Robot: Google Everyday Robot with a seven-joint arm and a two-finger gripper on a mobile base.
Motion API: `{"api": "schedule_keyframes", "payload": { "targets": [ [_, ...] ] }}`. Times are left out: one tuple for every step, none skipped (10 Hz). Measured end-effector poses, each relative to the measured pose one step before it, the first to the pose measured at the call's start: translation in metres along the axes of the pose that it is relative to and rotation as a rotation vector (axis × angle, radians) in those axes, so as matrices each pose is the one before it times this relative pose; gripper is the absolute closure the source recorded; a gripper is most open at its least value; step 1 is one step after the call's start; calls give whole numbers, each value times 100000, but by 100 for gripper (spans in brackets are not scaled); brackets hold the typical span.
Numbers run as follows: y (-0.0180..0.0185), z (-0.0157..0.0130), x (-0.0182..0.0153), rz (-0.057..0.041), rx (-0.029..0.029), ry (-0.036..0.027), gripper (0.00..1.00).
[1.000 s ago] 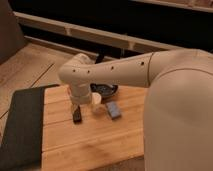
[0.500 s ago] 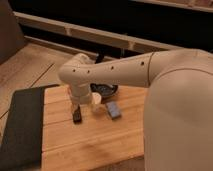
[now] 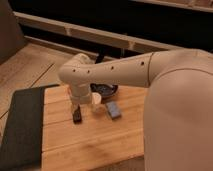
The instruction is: Push the eraser across the table
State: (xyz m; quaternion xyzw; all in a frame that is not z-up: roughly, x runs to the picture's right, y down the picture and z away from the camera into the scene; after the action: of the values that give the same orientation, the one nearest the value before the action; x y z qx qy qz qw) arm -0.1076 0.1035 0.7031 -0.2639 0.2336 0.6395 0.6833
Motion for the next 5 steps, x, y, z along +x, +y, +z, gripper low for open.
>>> {"api": "schedule_keyframes", "payload": {
  "targets": [
    [-2,-1,-1,5,-1,-2,35],
    [-1,-13,-2,0,-3,-24,35],
    [2,-1,-2,-1,-1,-5,35],
    [-2,4,1,3,0,7,35],
    [-11,-86,-34,-186,148,-355,35]
  ]
}}
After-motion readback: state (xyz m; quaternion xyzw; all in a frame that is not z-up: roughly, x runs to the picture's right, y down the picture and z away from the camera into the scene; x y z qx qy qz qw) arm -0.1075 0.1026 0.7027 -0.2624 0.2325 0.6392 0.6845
